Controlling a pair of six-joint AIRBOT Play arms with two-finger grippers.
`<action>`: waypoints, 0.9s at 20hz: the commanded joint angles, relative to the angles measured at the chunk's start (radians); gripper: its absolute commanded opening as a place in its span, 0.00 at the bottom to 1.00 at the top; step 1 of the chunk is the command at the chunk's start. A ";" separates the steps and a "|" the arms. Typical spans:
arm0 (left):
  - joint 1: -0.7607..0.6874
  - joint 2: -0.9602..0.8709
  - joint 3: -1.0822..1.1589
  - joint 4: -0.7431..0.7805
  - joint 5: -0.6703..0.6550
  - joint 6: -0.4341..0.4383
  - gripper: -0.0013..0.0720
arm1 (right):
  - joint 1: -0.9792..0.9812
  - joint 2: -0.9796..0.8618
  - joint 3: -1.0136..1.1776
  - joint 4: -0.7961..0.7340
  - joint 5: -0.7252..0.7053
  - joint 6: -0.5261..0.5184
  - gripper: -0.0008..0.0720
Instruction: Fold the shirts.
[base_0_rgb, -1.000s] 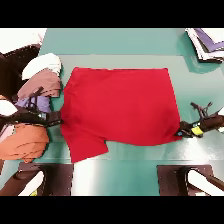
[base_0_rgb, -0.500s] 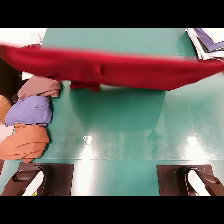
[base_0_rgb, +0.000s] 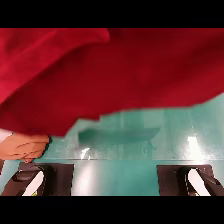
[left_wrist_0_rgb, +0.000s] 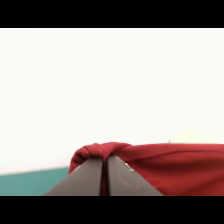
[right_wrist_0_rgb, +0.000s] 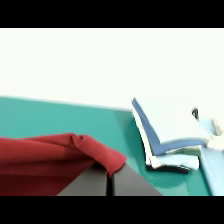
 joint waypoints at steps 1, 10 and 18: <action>0.001 -0.068 -0.067 0.004 -0.097 -0.007 0.05 | -0.010 -0.084 0.004 0.005 0.090 0.023 0.03; -0.003 -0.489 -0.517 -0.011 -0.166 0.031 0.05 | 0.072 -0.438 -0.475 -0.079 0.204 0.031 0.03; -0.003 -0.850 -0.541 -0.156 0.262 0.179 0.05 | 0.275 -0.925 -0.249 -0.135 -0.005 0.031 0.03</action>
